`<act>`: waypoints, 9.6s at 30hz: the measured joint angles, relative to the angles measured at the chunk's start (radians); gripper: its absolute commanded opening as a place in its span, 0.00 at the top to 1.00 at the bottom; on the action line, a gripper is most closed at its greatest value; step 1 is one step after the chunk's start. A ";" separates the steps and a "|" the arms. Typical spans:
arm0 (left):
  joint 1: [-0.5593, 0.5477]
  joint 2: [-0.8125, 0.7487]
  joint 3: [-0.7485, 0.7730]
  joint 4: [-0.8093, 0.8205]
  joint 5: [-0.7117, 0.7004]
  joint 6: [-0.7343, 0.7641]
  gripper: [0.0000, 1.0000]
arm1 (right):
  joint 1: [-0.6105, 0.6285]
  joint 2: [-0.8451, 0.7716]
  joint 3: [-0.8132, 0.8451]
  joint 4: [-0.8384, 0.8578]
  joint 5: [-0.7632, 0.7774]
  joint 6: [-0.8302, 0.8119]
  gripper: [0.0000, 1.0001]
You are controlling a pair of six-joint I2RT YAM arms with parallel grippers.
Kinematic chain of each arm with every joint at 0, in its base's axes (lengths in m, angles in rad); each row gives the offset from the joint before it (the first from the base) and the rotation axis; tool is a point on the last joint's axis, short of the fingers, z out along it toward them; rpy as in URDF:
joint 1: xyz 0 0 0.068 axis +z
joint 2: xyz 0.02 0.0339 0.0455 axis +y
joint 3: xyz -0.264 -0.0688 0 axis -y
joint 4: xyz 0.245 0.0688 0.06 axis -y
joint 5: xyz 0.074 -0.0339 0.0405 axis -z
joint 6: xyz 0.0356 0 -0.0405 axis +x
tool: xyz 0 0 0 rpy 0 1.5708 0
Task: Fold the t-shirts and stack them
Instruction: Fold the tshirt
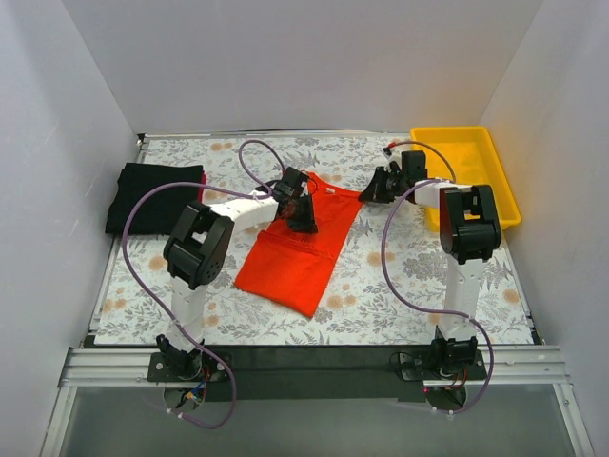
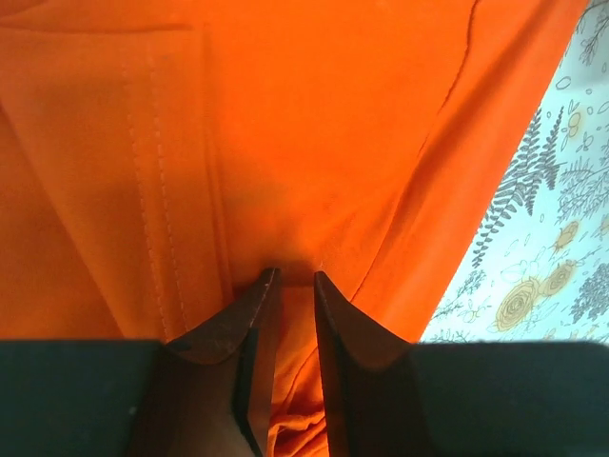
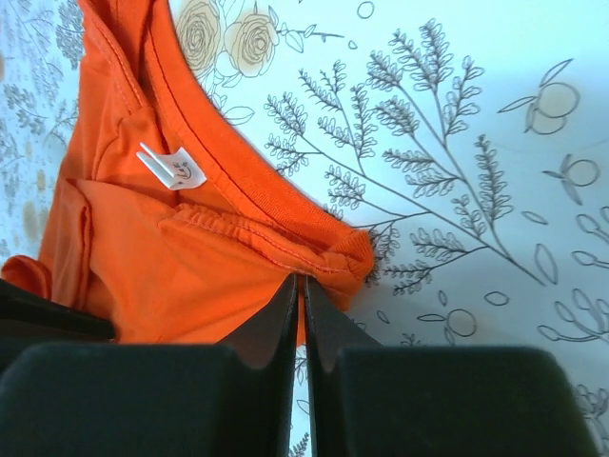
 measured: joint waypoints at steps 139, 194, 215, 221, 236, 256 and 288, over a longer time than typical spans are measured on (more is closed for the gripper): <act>-0.004 -0.608 -0.683 -0.221 -0.037 -0.157 0.78 | 0.724 -0.724 -0.576 -0.352 0.316 -0.357 0.55; -0.012 -1.040 -0.331 -0.871 -0.266 -0.298 1.00 | 1.115 -0.650 0.014 -0.948 0.239 -0.375 0.99; -0.010 -0.470 -0.023 -0.541 -0.260 -0.106 1.00 | 0.736 -0.687 -0.080 -0.976 0.283 -0.444 0.99; -0.004 -0.364 0.060 -0.482 -0.245 -0.081 1.00 | 0.665 -0.666 -0.084 -0.967 0.288 -0.468 0.99; 0.010 -0.144 0.074 -0.314 -0.229 -0.051 1.00 | 0.540 -0.571 -0.183 -0.809 0.364 -0.470 0.99; 0.020 -0.110 -0.053 -0.083 -0.335 -0.100 0.71 | 0.537 -0.483 -0.214 -0.598 0.718 -0.394 0.81; 0.000 -0.267 -0.266 0.082 -0.071 -0.066 0.66 | 0.433 -0.582 -0.378 -0.391 0.312 -0.366 0.69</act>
